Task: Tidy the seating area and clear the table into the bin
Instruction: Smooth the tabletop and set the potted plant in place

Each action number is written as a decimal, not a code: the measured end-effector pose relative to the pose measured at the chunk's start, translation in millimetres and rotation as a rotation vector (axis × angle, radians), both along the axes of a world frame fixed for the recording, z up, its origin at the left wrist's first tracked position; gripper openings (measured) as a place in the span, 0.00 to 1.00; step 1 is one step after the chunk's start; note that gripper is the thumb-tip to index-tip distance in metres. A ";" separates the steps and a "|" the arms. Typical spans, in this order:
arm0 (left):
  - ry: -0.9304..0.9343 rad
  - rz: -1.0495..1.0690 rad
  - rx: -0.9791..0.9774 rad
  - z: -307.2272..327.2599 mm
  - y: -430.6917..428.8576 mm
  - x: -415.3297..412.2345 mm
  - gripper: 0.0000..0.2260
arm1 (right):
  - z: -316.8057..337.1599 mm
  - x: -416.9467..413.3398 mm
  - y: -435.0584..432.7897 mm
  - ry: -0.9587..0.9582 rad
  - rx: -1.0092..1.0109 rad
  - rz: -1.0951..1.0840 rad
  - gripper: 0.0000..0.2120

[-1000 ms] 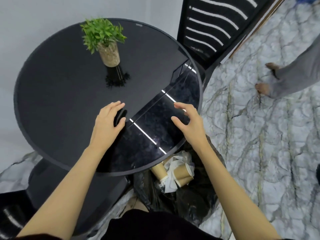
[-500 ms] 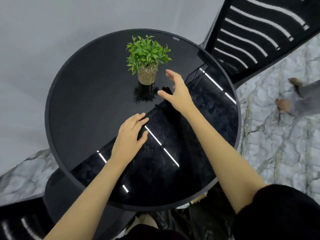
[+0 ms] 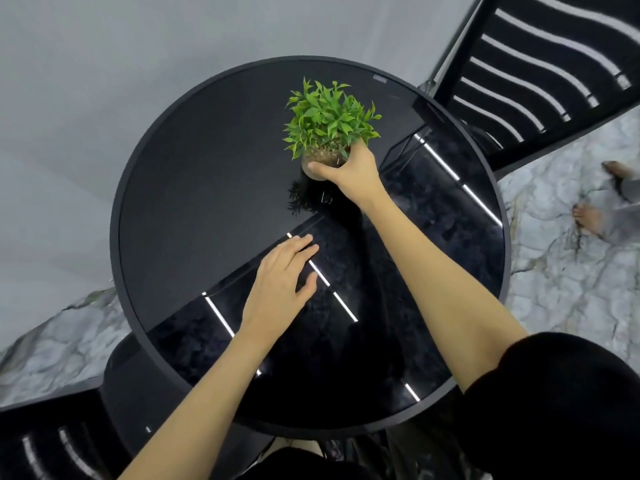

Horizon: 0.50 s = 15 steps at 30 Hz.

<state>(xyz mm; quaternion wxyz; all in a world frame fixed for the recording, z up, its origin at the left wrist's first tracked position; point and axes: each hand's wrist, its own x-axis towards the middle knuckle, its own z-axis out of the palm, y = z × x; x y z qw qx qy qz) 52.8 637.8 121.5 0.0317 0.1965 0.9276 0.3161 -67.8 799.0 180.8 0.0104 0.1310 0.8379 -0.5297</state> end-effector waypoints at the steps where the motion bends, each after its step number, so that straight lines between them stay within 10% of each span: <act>1: 0.000 0.001 -0.002 -0.4 -0.2 0.2 0.20 | 2.3 5.9 0.7 0.015 -0.008 -0.006 0.26; 15: -0.014 0.030 0.051 2.1 1.3 1.5 0.17 | -13.0 92.5 17.5 -0.020 0.009 0.002 0.20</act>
